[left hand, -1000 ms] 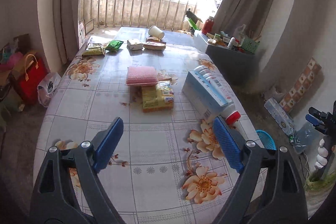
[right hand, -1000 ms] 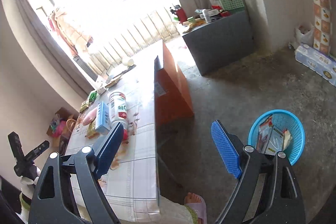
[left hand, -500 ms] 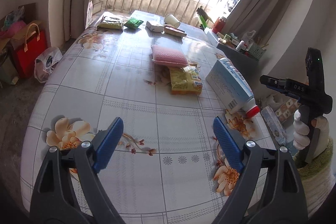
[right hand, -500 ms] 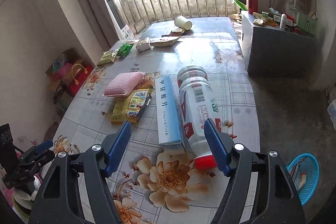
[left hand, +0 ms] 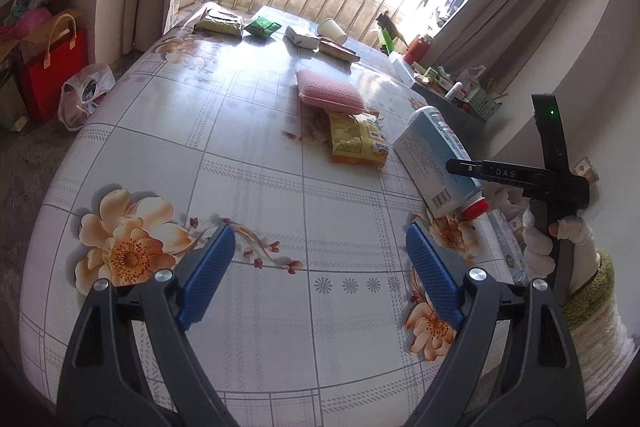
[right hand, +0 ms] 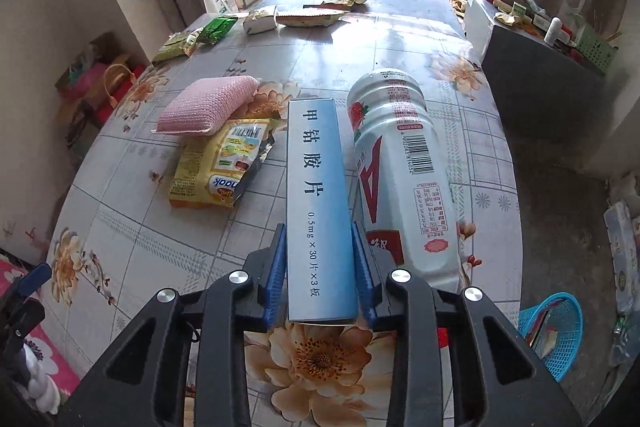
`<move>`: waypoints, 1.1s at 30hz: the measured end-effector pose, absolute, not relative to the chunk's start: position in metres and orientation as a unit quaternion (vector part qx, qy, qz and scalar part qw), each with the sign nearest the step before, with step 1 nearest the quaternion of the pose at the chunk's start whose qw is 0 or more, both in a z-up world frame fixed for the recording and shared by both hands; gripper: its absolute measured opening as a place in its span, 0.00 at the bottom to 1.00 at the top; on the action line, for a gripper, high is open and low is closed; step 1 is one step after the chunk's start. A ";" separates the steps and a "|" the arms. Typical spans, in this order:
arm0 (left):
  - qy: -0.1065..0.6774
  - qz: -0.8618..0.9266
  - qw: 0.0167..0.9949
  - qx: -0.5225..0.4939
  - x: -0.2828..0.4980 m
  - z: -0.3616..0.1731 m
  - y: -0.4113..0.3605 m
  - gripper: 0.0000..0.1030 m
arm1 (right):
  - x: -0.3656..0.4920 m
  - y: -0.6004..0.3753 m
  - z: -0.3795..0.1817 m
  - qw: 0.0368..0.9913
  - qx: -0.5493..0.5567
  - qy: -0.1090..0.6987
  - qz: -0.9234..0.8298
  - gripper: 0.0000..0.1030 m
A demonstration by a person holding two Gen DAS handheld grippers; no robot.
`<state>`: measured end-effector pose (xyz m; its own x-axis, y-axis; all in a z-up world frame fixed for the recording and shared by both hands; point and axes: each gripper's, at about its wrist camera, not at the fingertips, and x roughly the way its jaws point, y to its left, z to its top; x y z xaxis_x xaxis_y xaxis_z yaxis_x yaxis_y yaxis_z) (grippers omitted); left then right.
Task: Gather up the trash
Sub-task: 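Close the right tool on the blue-and-white medicine box, then grasp the medicine box with the left tool while the right tool releases it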
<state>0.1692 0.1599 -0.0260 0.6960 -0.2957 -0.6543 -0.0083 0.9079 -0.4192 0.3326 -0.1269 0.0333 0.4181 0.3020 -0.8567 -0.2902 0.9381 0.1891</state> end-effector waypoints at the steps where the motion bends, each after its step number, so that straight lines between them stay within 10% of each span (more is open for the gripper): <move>1: 0.384 -0.080 0.898 -0.200 0.166 -0.027 0.159 0.81 | 0.326 -0.129 0.033 0.836 0.028 0.516 0.186 0.30; 9: 0.387 -0.081 0.899 -0.190 0.139 -0.028 0.147 0.81 | 0.254 -0.154 -0.009 0.699 0.281 0.577 0.315 0.31; 14: 0.407 -0.082 0.892 -0.179 0.134 -0.035 0.138 0.81 | 0.221 -0.166 -0.017 0.729 0.247 0.575 0.277 0.51; 33: 0.504 -0.054 0.830 -0.234 0.214 -0.070 0.042 0.82 | 0.276 -0.222 0.039 0.872 0.131 0.450 0.141 0.71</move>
